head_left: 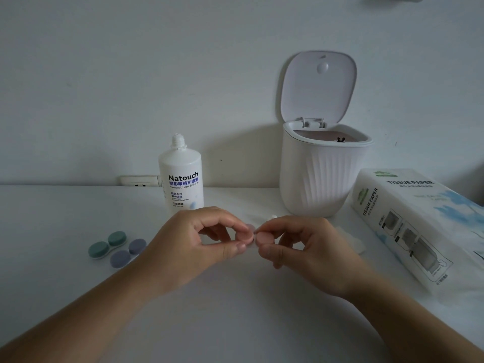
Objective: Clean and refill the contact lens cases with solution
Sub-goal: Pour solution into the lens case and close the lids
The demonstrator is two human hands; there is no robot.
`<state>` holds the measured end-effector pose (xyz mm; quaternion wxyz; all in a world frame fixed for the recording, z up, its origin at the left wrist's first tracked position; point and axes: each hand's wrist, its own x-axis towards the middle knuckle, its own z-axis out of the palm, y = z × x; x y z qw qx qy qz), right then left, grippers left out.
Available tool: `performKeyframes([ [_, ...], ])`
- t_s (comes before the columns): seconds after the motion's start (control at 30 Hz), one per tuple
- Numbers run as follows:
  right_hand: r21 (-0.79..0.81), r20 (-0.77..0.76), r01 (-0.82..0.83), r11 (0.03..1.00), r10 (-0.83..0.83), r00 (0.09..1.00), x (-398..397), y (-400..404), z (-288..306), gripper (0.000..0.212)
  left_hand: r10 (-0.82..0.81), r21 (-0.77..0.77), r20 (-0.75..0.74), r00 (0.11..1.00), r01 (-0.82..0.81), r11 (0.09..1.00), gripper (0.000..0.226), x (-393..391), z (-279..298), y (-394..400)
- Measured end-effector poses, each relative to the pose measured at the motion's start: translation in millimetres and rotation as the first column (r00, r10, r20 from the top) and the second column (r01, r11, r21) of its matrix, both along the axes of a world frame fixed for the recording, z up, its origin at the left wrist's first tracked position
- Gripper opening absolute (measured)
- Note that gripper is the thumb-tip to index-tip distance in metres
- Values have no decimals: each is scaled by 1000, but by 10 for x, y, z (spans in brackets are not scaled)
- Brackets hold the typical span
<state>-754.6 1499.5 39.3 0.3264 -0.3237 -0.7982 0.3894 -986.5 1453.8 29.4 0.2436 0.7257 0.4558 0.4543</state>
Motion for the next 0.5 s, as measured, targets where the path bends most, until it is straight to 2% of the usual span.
performKeyframes([
  [0.2, 23, 0, 9, 1000, -9, 1000, 5, -5, 2, 13, -53, -67, 54, 997, 56, 996, 35, 9, 1, -27],
  [0.3, 19, 0, 5, 1000, -5, 1000, 0, -6, 5, 12, -2, -69, 29, 1000, 4, 998, 42, 12, -26, -12],
  [0.4, 12, 2, 17, 1000, -17, 1000, -1, -10, 9, 13, 75, -53, 5, 997, -75, 996, 34, 6, -44, -1],
  [0.5, 9, 20, 18, 1000, -18, 1000, 0, -14, 12, 13, 75, -62, -17, 997, -76, 995, 28, -8, -37, -6],
])
